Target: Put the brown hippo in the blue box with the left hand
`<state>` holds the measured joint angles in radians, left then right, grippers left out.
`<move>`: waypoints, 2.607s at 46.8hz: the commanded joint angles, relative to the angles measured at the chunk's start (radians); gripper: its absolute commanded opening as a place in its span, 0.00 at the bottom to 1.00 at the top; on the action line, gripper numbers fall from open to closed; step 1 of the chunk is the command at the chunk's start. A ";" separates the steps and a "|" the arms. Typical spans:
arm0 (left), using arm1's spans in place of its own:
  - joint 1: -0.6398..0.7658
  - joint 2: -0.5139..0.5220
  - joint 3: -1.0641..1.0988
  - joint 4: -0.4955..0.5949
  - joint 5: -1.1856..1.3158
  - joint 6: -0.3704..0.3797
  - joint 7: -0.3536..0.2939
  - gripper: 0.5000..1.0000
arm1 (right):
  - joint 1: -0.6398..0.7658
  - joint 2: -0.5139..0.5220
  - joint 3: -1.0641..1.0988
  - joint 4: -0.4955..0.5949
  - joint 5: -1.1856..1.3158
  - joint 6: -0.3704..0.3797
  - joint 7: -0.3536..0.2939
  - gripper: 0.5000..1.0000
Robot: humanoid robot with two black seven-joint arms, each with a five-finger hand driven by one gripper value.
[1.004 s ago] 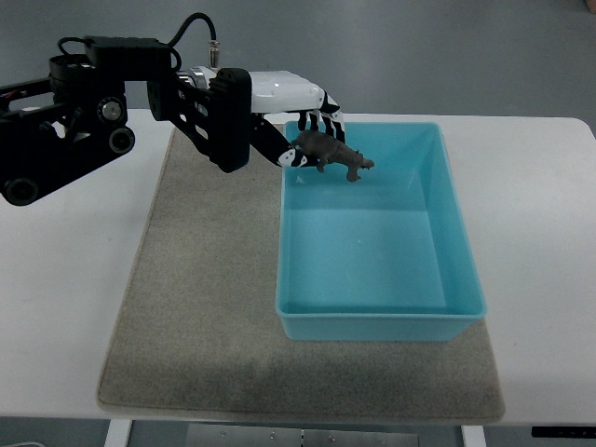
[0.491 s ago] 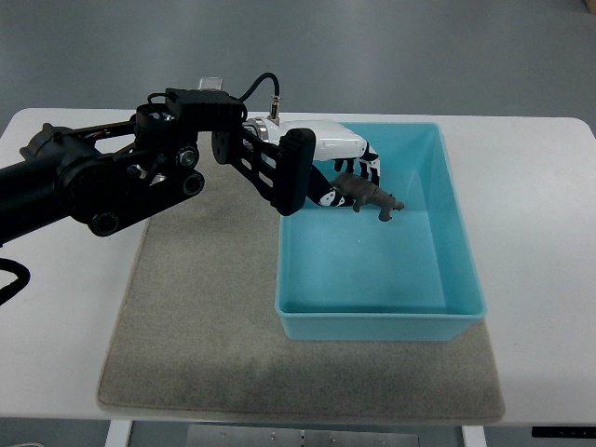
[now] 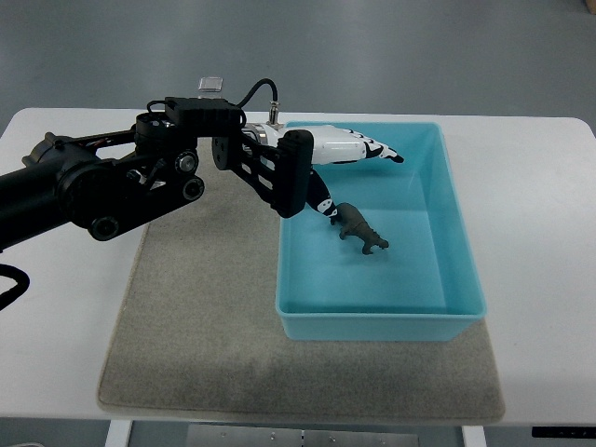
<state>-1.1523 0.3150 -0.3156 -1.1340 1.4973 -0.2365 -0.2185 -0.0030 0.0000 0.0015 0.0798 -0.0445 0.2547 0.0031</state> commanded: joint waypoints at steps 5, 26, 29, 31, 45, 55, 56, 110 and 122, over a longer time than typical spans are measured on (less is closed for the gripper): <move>0.000 0.044 -0.060 0.002 -0.314 0.020 -0.007 0.99 | 0.000 0.000 0.000 0.000 0.000 0.000 0.000 0.87; 0.042 0.156 -0.077 0.106 -0.983 0.006 0.002 0.99 | 0.000 0.000 0.000 0.000 0.000 0.000 0.000 0.87; 0.052 0.157 -0.077 0.126 -1.068 -0.006 0.004 0.99 | 0.000 0.000 0.000 0.000 0.000 0.000 0.000 0.87; 0.057 0.161 -0.079 0.138 -1.120 -0.021 0.010 0.99 | 0.000 0.000 0.000 0.000 0.000 0.000 0.000 0.87; 0.101 0.194 -0.086 0.253 -1.509 -0.174 0.113 0.99 | 0.000 0.000 0.000 0.000 0.000 0.000 0.000 0.87; 0.163 0.193 -0.126 0.370 -1.697 -0.328 0.212 0.99 | 0.000 0.000 0.000 0.000 0.000 0.000 0.000 0.87; 0.172 0.190 -0.132 0.384 -1.712 -0.346 0.228 0.99 | 0.000 0.000 0.000 0.000 0.000 0.000 0.000 0.87; 0.315 0.205 -0.323 0.459 -1.951 -0.374 0.422 0.99 | 0.000 0.000 0.000 0.000 0.000 0.000 0.000 0.87; 0.315 0.199 -0.324 0.461 -1.951 -0.374 0.418 0.99 | 0.000 0.000 0.000 0.000 0.000 0.000 0.000 0.87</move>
<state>-0.8375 0.5150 -0.6391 -0.6734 -0.4539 -0.6108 0.2006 -0.0030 0.0000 0.0012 0.0798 -0.0445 0.2546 0.0031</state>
